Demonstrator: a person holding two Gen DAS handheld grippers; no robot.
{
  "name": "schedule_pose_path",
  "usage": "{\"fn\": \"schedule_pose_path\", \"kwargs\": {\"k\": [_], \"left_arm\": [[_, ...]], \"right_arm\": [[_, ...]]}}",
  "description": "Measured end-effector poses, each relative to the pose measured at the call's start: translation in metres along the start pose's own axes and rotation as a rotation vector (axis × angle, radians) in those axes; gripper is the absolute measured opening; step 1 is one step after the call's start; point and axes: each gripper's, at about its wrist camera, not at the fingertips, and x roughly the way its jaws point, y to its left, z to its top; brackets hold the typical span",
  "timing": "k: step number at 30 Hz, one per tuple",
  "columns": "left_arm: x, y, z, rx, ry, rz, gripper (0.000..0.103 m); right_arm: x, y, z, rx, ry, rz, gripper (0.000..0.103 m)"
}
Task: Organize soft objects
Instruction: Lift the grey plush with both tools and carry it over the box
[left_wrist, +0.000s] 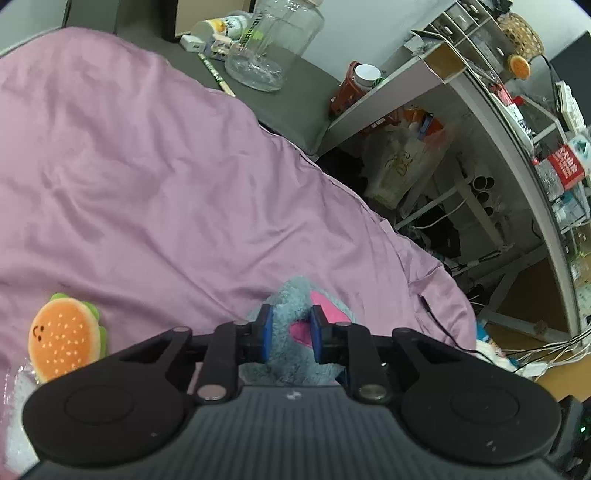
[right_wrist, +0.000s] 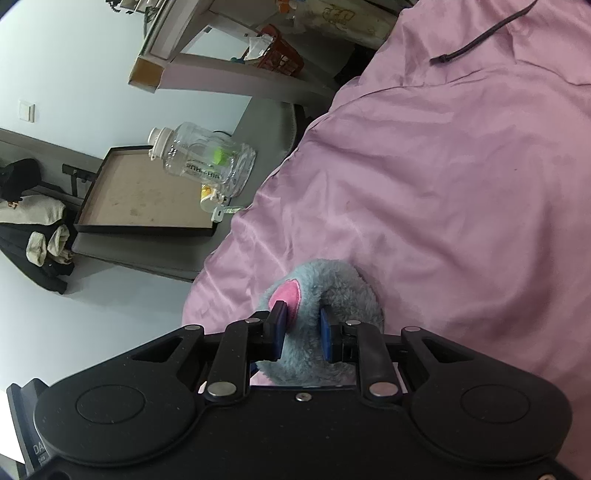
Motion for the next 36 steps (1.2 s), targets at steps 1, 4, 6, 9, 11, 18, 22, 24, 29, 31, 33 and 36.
{"fn": "schedule_pose_path", "kwargs": {"k": [1, 4, 6, 9, 11, 18, 22, 24, 29, 31, 33, 36], "left_arm": [[-0.003, 0.001, 0.0, -0.002, 0.002, 0.0, 0.017], [-0.011, -0.002, -0.002, 0.016, 0.01, 0.001, 0.014], [-0.019, -0.005, -0.006, 0.027, 0.009, -0.002, 0.014], [-0.033, -0.009, -0.012, 0.031, 0.005, -0.011, 0.011], [-0.043, -0.01, -0.016, 0.03, -0.005, -0.012, 0.01], [-0.084, -0.013, -0.027, 0.034, -0.039, -0.011, 0.009], [-0.106, -0.019, -0.04, 0.056, -0.043, -0.026, 0.009], [-0.115, -0.022, -0.047, 0.066, -0.042, -0.031, 0.009], [-0.139, -0.027, -0.063, 0.081, -0.045, -0.06, 0.009], [-0.151, -0.031, -0.069, 0.087, -0.049, -0.07, 0.009], [-0.162, -0.033, -0.075, 0.102, -0.055, -0.068, 0.009], [-0.179, -0.033, -0.082, 0.115, -0.059, -0.07, 0.009]], "right_arm": [[-0.001, 0.001, 0.0, 0.001, 0.004, 0.009, 0.018], [-0.008, 0.004, -0.005, -0.01, 0.003, 0.013, 0.017], [-0.015, 0.007, -0.008, -0.024, -0.004, 0.009, 0.016], [-0.025, 0.013, -0.013, -0.047, -0.018, -0.006, 0.016], [-0.031, 0.017, -0.017, -0.05, -0.025, -0.005, 0.016], [-0.059, 0.039, -0.04, -0.123, -0.032, 0.006, 0.016], [-0.084, 0.048, -0.05, -0.143, -0.048, 0.013, 0.016], [-0.097, 0.049, -0.057, -0.144, -0.051, 0.016, 0.016], [-0.128, 0.057, -0.068, -0.165, -0.064, 0.015, 0.016], [-0.139, 0.06, -0.074, -0.177, -0.078, 0.014, 0.016], [-0.151, 0.065, -0.082, -0.196, -0.089, 0.011, 0.016], [-0.165, 0.07, -0.094, -0.213, -0.094, 0.017, 0.016]]}}
